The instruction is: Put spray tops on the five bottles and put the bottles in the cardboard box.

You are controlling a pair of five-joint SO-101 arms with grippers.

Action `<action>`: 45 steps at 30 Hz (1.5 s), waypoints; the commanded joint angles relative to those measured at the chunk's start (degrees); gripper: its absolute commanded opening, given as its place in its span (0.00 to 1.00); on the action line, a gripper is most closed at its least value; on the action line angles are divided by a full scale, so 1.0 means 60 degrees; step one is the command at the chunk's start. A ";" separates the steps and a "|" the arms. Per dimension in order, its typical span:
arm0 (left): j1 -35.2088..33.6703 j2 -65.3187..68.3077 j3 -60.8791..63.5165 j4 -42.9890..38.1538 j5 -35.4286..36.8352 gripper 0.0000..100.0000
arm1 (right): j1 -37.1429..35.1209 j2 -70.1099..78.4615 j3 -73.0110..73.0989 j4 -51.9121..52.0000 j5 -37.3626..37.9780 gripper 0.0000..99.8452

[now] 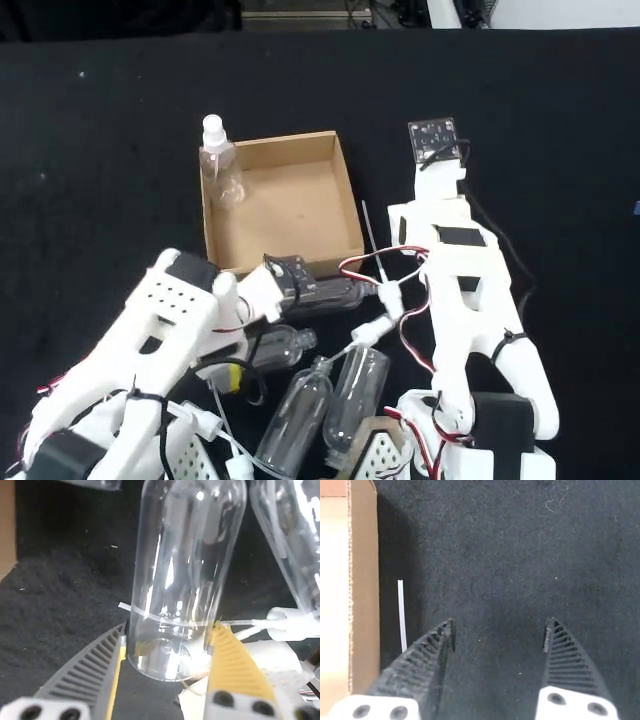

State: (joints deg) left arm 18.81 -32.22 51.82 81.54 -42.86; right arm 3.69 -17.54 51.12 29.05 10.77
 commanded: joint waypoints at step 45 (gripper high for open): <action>-1.0952 -0.1582 0.2044 -0.4469 -0.0864 0.22 | -0.2432 -0.0403 -0.2425 0.3473 -0.1465 0.27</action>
State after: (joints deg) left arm -46.42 -40.22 63.96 56.66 -55.16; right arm -7.38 -18.24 40.40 49.19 2.33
